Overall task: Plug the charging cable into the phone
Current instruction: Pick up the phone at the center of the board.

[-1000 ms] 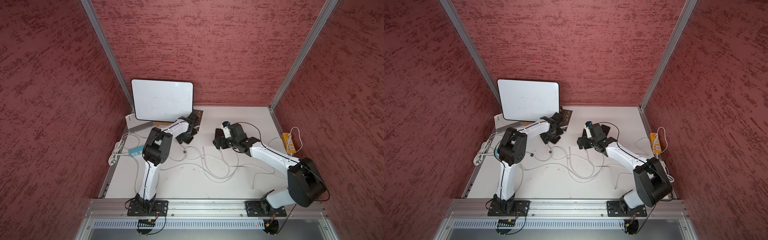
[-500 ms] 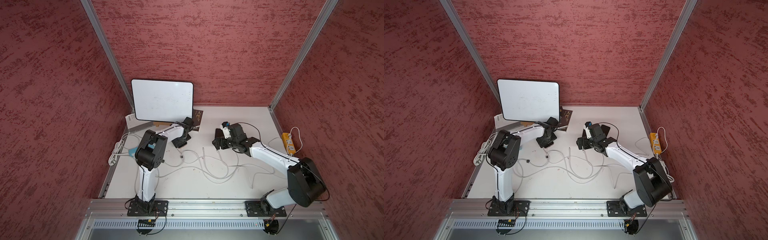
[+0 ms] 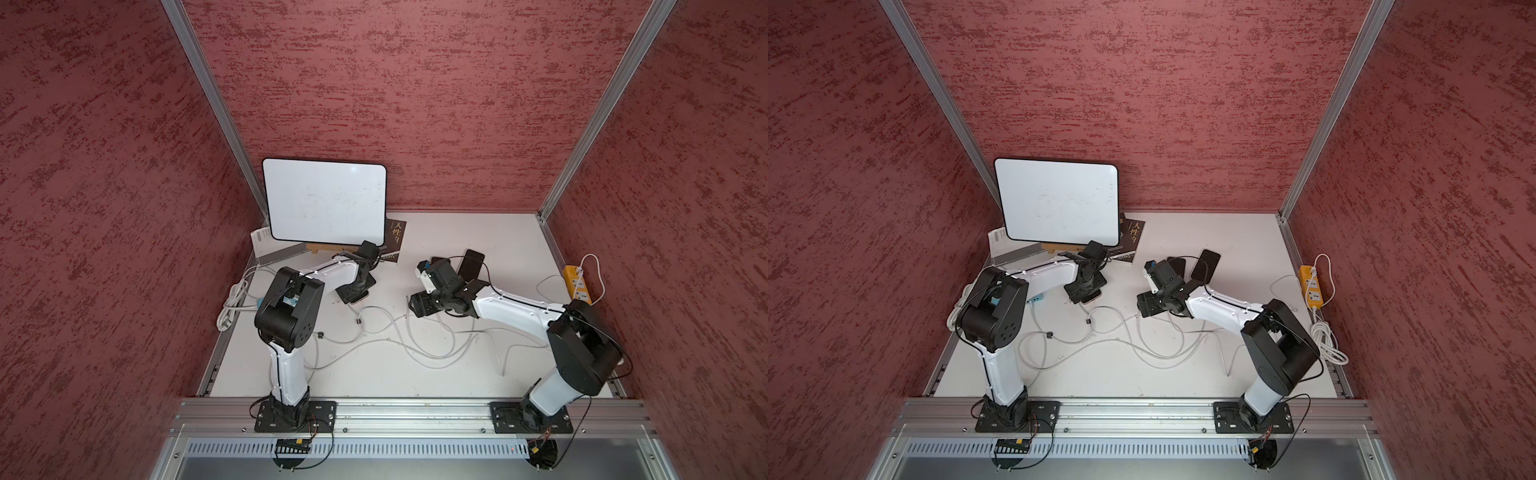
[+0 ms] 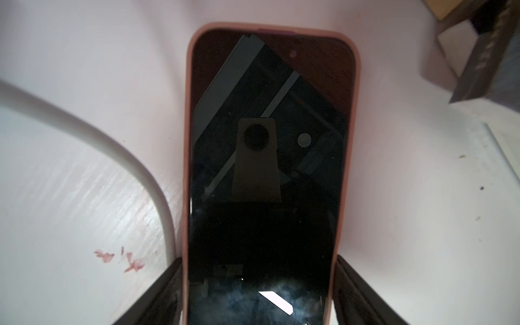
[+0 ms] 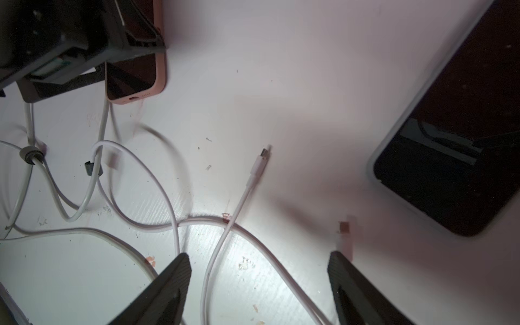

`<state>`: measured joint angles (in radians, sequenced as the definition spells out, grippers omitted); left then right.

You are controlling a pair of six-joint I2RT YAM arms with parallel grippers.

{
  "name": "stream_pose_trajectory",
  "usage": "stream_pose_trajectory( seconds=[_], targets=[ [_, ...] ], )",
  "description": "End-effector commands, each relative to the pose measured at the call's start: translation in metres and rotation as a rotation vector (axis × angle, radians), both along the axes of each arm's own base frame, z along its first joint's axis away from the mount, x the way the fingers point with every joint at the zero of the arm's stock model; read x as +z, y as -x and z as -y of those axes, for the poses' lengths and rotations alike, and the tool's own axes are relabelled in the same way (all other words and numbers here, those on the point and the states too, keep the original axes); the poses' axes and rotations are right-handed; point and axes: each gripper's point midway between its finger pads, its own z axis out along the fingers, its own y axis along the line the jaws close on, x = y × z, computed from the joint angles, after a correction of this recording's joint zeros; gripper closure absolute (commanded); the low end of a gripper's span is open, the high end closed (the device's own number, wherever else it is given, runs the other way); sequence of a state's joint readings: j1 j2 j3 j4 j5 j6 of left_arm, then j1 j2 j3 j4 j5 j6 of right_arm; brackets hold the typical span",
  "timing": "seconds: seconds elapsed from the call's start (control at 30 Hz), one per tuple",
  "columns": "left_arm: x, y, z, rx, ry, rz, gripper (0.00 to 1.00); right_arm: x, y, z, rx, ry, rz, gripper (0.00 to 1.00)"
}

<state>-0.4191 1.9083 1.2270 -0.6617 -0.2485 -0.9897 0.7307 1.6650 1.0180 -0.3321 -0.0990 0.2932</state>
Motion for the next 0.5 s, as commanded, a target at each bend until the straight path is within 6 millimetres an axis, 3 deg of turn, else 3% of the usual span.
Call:
stream_pose_trajectory(
  seconds=[0.0,0.23,0.47],
  targets=[
    [-0.014,0.004,0.005,-0.013,0.082,-0.025,0.84,-0.002,-0.002,-0.016,-0.022,0.057,0.015,0.25],
    [-0.004,-0.007,0.004,-0.036,0.119,0.008,1.00,-0.019,-0.011,-0.030,-0.068,0.087,0.007,0.34],
    [0.018,-0.013,0.000,-0.039,0.137,0.072,1.00,-0.036,-0.015,-0.031,-0.092,0.148,-0.001,0.38]
  ],
)
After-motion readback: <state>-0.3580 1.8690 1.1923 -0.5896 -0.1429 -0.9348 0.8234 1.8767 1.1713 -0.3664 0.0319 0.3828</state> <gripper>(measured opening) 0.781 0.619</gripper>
